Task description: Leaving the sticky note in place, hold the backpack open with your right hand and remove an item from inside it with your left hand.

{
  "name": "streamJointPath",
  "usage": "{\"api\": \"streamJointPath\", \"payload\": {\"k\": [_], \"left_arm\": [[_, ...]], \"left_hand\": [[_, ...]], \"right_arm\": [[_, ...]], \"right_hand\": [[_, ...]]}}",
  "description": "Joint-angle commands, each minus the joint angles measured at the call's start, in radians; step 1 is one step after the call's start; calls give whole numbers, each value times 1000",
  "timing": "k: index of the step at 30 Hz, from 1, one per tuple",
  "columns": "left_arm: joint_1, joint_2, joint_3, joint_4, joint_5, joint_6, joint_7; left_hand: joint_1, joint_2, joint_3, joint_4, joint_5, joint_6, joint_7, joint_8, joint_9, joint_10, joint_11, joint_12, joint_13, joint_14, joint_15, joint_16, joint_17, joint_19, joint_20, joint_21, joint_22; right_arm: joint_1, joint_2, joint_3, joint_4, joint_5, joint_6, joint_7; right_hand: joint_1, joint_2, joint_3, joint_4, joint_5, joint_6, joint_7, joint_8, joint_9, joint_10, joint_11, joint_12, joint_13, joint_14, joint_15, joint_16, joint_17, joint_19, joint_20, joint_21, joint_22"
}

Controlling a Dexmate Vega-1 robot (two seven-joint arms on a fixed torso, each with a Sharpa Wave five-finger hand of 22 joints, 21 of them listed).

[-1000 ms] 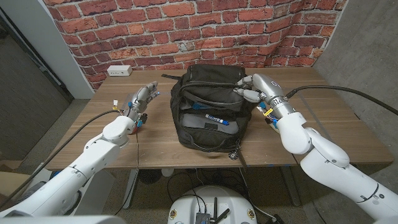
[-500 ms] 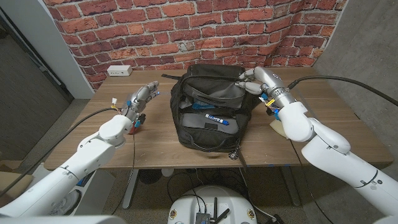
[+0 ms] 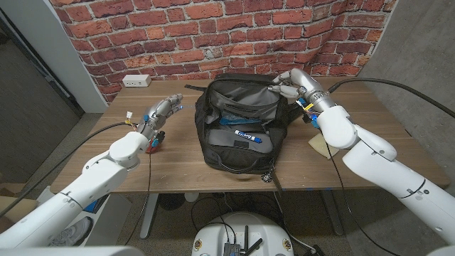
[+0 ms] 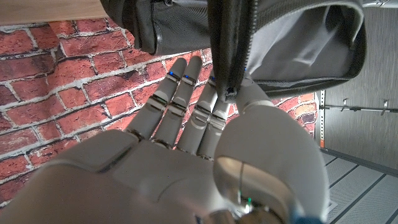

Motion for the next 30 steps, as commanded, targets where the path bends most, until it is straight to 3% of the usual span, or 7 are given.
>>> {"api": "streamJointPath", "payload": {"k": [1, 13, 25, 30], "left_arm": [[22, 25, -4, -30, 12, -9, -32], [23, 67, 10, -63, 44, -2, -77], [57, 127, -16, -123, 106, 15, -64], [60, 128, -17, -128, 121, -1, -75]], "left_hand": [[19, -2, 2, -8, 0, 15, 1, 10, 4, 20, 0, 7, 3, 16, -16, 5, 0, 14, -56, 10, 3], [40, -6, 4, -14, 1, 36, 0, 10, 4, 38, -4, 7, 3, 33, -19, 5, 0, 26, -58, 11, 3], [77, -12, 10, -21, 4, 64, -10, 10, 4, 63, -17, 8, 3, 52, -29, 3, 0, 53, -48, 15, 3], [98, -19, 10, -23, 5, 91, -15, 14, 4, 83, -18, 10, 4, 70, -30, 5, 0, 68, -48, 16, 3]], "right_arm": [[67, -15, -29, 15, 36, -25, -2], [99, -32, -42, 5, 54, -64, 0], [146, -38, -60, 22, 72, -83, 9], [165, -31, -71, 36, 77, -83, 6]], "right_hand": [[32, 22, 7, 2, 8, 25, -17, 5, 12, 8, -2, 6, 3, 8, -134, -4, 3, 13, -108, 4, 4], [34, 22, 7, 2, 10, 25, -16, 0, 13, 8, 0, 5, 6, 12, -135, -6, 6, 13, -108, 5, 5], [36, 21, 6, 2, 11, 26, -14, -5, 14, 9, 4, 4, 8, 13, -133, -8, 8, 14, -107, 7, 5], [35, 20, 5, 3, 12, 24, -12, -7, 14, 7, 4, 2, 8, 14, -133, -9, 8, 14, -107, 7, 5]]}}
